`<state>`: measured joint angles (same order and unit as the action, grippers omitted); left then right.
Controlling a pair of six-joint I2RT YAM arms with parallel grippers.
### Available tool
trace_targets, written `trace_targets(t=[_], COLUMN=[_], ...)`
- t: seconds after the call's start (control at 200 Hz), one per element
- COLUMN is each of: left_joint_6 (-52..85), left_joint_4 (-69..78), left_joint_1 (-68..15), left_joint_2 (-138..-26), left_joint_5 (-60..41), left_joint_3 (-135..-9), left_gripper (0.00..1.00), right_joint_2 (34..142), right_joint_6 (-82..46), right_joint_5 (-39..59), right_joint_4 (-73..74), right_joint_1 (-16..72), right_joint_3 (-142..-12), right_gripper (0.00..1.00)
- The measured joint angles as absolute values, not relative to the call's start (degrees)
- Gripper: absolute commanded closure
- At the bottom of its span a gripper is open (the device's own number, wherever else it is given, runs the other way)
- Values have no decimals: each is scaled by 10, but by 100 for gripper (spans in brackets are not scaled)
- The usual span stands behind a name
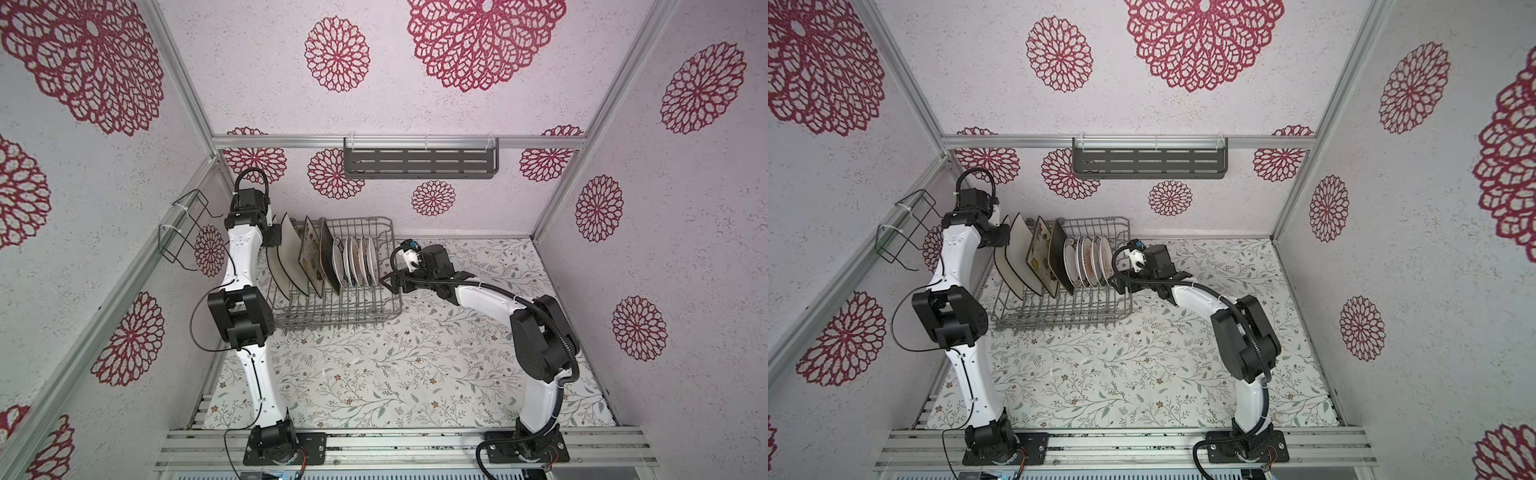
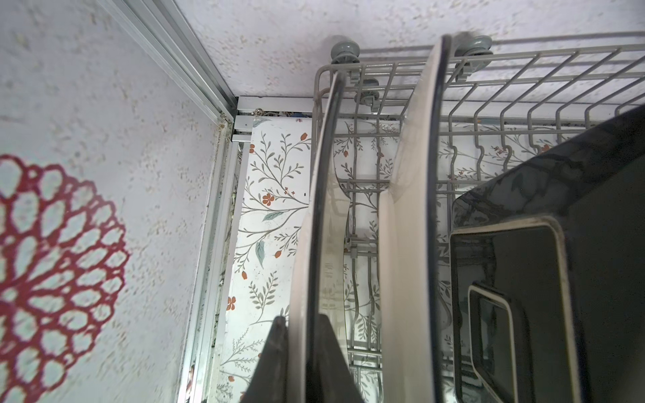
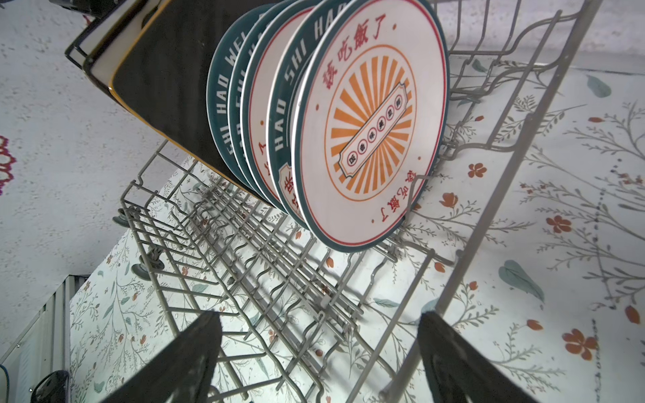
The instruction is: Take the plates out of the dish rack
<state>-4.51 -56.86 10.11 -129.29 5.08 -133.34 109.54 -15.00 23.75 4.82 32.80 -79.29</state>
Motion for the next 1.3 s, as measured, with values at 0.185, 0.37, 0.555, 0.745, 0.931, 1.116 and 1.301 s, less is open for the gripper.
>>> trace_targets(t=[0.185,0.37,0.555,0.745,0.931,1.116,1.301], left_joint_6=[-47,-48,-47,-46,-44,-44,-43], left_joint_4=[-569,-569,-569,-575,-582,-582,-586], left_joint_1=[95,94,93,93,93,93,93], left_joint_2=[-1293,-1291,-1289,-1280,-1279,-1277,-1260], left_joint_5=[66,73,80,83,84,85,90], left_joint_3=[-1333,-1333,-1331,-1322,-1322,-1322,-1322], left_gripper=[100,100,100,100,100,100,100], right_joint_2=[1095,1095,1094,1084,1078,1078,1077], right_joint_6=[-145,-140,-140,-141,-141,-142,-147], right_joint_5=[238,236,238,237,229,228,227], right_joint_4=[46,44,44,50,53,58,65], right_joint_1=[328,328,328,328,328,328,328], right_joint_3=[-793,-793,-792,-774,-761,-758,-747], right_gripper=[9,9,9,9,10,11,11])
